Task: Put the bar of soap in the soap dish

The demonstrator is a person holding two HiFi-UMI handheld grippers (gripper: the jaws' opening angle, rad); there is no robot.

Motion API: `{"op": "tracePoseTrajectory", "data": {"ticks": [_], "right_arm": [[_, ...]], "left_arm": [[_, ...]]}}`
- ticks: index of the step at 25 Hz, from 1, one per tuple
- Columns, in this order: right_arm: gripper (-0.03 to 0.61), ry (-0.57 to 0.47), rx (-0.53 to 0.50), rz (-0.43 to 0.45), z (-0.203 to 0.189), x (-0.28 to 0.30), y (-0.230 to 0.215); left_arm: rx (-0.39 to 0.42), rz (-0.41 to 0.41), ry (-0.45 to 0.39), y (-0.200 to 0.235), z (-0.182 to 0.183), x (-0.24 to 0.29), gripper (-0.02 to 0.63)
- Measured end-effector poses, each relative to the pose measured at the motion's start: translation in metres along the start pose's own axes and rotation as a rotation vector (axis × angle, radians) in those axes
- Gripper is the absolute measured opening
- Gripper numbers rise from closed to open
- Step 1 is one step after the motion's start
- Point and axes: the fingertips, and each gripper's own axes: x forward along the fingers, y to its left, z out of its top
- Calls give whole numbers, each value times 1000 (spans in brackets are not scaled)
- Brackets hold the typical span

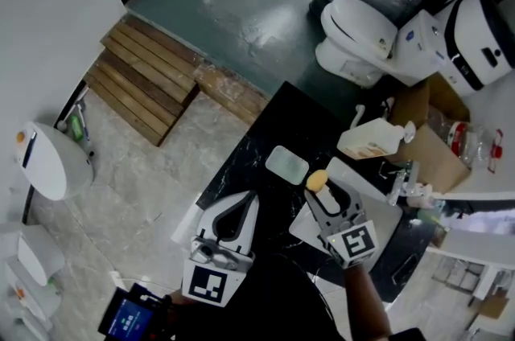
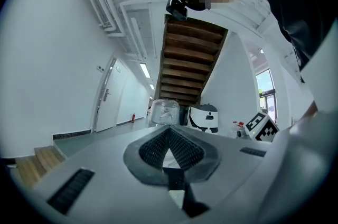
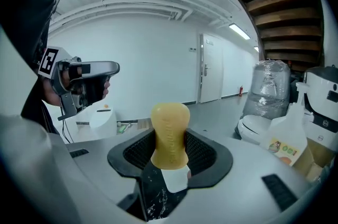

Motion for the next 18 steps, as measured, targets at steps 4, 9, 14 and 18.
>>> {"op": "tracePoseTrajectory", "data": {"ticks": [4, 9, 14, 18], "right_arm": [[172, 23, -51, 16, -3, 5, 2], [172, 70, -74, 41, -14, 16, 3], [172, 111, -93, 80, -28, 25, 7], [172, 147, -102, 101, -37, 32, 6]], "left_arm": [[-11, 3, 4, -1, -1, 2, 0], [-28, 10, 33, 1, -7, 4, 0], [-18, 16, 38, 3, -8, 8, 2], [-26, 25, 55, 5, -10, 7, 0]]}}
